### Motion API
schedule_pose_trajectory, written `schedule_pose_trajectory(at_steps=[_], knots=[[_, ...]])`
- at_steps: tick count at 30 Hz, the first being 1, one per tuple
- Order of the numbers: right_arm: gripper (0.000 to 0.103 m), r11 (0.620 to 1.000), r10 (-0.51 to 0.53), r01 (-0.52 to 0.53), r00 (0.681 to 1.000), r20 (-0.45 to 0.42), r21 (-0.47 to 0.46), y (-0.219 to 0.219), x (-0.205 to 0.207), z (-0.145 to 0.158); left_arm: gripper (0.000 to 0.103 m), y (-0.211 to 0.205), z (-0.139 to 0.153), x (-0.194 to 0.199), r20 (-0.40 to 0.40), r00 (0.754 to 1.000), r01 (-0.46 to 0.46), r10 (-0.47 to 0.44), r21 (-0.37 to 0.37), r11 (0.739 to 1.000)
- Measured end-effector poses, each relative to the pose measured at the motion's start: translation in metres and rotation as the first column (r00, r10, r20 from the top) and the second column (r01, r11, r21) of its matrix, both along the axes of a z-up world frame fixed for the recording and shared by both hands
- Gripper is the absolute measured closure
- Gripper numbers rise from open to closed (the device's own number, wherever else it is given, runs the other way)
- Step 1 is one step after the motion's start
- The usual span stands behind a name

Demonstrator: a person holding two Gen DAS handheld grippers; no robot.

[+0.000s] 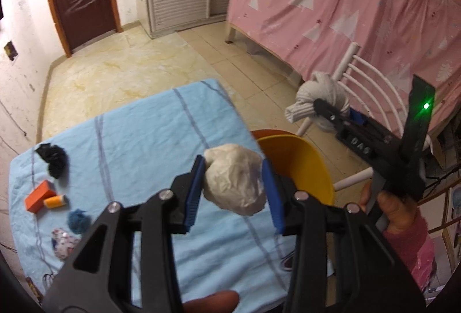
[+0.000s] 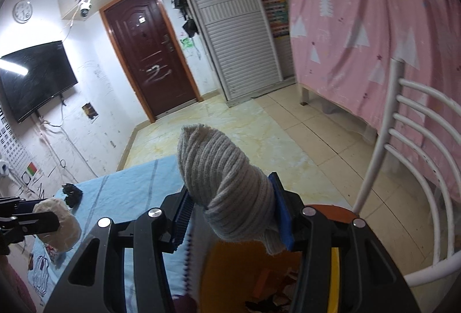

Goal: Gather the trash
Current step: 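Carry both items over the yellow basket and open both tools to drop them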

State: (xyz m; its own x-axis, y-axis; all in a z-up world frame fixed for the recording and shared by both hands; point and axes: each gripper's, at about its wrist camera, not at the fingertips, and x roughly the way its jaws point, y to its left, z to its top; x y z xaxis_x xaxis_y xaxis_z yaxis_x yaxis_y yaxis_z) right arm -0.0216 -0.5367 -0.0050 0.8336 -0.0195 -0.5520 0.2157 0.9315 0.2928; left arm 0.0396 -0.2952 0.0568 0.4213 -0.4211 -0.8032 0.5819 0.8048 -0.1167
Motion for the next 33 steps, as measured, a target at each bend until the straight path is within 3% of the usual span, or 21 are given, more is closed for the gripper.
schedule_pose_trajectory(at_steps=[12,15,18,22,33], knots=[[0.058,0.998,-0.062,0.064,0.994,-0.089,0.019,-0.032,-0.022,-0.052,0.064,-0.079,-0.012,-0.01,-0.027,0.994,0.103,-0.102,0.027,0.994],[0.056,0.997,-0.062,0.066,0.99,-0.125,0.031,-0.034,-0.025,-0.066,0.064,-0.095,-0.021,-0.003,-0.051,0.993,0.11,-0.108,0.039,0.993],[0.046,0.997,-0.061,0.068,0.989,-0.138,0.048,-0.035,-0.029,-0.074,0.064,-0.105,-0.027,0.0,-0.068,0.991,0.119,-0.116,0.05,0.992],[0.042,0.996,-0.068,0.076,0.988,-0.138,0.056,-0.035,-0.033,-0.077,0.049,-0.116,-0.031,-0.001,-0.073,0.99,0.128,-0.123,0.061,0.99],[0.042,0.996,-0.071,0.078,0.988,-0.135,0.045,-0.032,-0.032,-0.067,0.049,-0.102,-0.023,-0.002,-0.072,0.99,0.125,-0.122,0.039,0.991]])
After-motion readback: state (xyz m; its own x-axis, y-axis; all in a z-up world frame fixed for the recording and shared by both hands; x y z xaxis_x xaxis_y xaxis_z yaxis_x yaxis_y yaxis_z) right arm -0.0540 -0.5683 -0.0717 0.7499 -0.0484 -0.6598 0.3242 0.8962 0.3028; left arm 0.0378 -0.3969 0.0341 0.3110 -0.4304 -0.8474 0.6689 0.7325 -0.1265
